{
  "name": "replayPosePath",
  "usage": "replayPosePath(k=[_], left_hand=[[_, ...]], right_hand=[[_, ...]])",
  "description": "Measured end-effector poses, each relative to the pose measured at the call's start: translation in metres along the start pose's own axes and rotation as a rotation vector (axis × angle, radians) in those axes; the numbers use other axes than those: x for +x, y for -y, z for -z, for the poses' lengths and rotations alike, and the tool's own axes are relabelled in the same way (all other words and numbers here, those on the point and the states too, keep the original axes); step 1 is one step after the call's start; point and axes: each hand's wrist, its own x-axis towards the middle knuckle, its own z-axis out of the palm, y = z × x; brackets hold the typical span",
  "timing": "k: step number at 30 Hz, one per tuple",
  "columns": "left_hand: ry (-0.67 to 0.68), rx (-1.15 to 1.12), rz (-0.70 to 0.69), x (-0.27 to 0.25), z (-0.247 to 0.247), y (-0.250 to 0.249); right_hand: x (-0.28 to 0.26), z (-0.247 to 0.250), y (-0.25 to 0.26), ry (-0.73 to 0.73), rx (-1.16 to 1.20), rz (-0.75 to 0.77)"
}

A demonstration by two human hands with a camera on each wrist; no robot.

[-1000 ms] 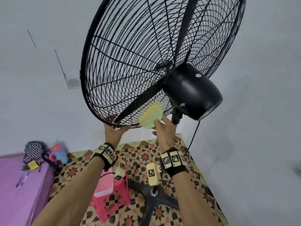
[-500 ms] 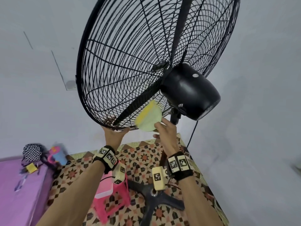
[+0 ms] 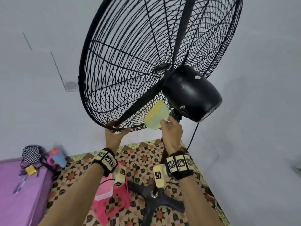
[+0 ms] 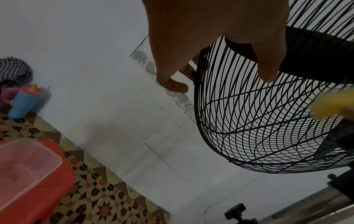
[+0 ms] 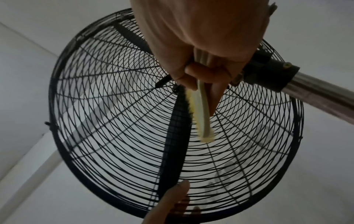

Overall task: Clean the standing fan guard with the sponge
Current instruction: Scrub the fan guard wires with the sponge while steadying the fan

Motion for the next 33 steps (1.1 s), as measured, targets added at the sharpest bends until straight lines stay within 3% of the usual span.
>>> replayPosePath(k=[2, 9, 16, 22, 28, 33], left_hand=[[-0.014, 0.009, -0.010, -0.001, -0.003, 0.001], [-0.044, 0.041, -0.028, -0.001, -0.005, 0.005], [-0.037, 0.063, -0.032, 0.001, -0.005, 0.003], [-0.040, 0.062, -0.048, 0.002, -0.004, 0.007], [-0.044, 0.051, -0.017, -0.006, -0.009, -0.001], [-0.054, 0.047, -0.022, -0.008, -0.006, -0.006]], right_hand=[[0.006, -0.004, 0.003, -0.043, -0.062, 0.013], [0.002, 0.001, 0.014, 0.133, 0.043, 0.057], [0.004, -0.011, 0.008, -0.062, 0.016, 0.018], [0.005, -0.004, 0.008, 0.081, 0.096, -0.028], [0.015, -0.001, 0.011, -0.029, -0.033, -0.027], [0.013, 0.003, 0.016, 0.128, 0.097, -0.030]])
